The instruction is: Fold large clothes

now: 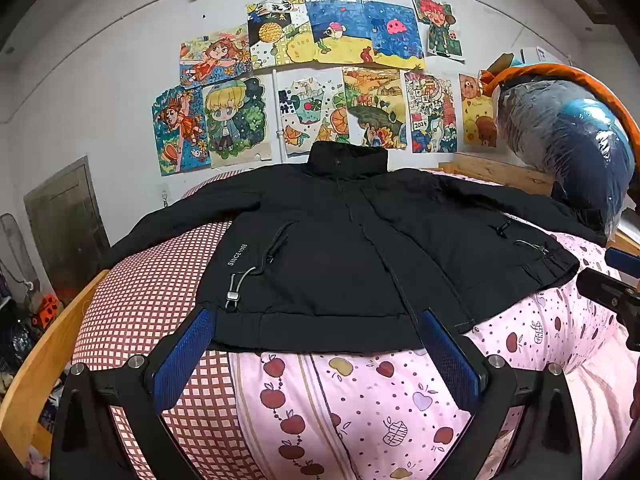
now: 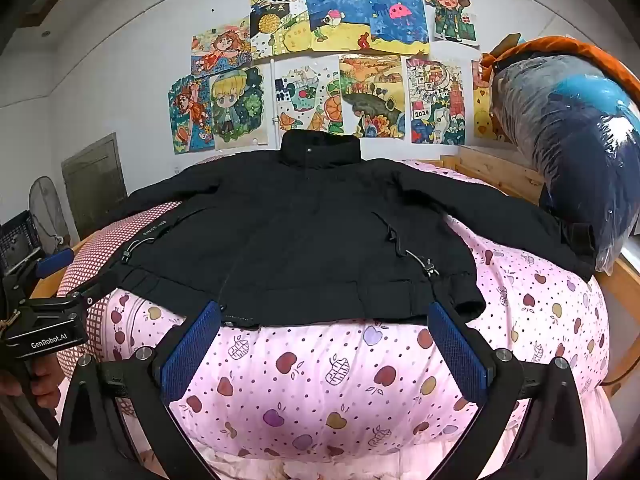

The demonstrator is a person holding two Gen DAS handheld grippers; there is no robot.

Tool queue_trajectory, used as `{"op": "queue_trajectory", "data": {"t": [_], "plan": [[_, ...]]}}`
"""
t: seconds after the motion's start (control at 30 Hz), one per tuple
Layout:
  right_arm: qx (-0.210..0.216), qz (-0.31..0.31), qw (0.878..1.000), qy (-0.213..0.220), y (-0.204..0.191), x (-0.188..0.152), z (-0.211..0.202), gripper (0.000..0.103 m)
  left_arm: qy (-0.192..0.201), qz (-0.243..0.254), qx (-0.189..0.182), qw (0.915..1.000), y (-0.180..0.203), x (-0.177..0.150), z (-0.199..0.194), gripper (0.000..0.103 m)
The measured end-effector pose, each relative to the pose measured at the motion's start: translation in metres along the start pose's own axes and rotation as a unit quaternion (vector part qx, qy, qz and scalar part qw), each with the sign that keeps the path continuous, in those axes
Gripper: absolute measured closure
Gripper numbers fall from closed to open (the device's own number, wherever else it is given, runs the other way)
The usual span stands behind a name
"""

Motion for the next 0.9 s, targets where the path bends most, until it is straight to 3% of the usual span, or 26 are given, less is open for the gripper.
{"op": "queue_trajectory", "data": {"t": [0.9], "plan": [[0.0, 0.0, 1.0, -0.001, 0.0018, -0.0005, 0.001, 0.001, 0.001, -0.001, -0.001, 1.0, 0.0001, 0.0, 0.0, 0.0]]}}
Point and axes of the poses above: each gripper's, at about its wrist camera, not at the fingertips, and z roughly the way its jaws point, y to its right, x to its top, the point moved 3 cm from there along z, roughly the way its jaws point, and after that the axes turned 9 degrees about -z, right-handed, at the moved point
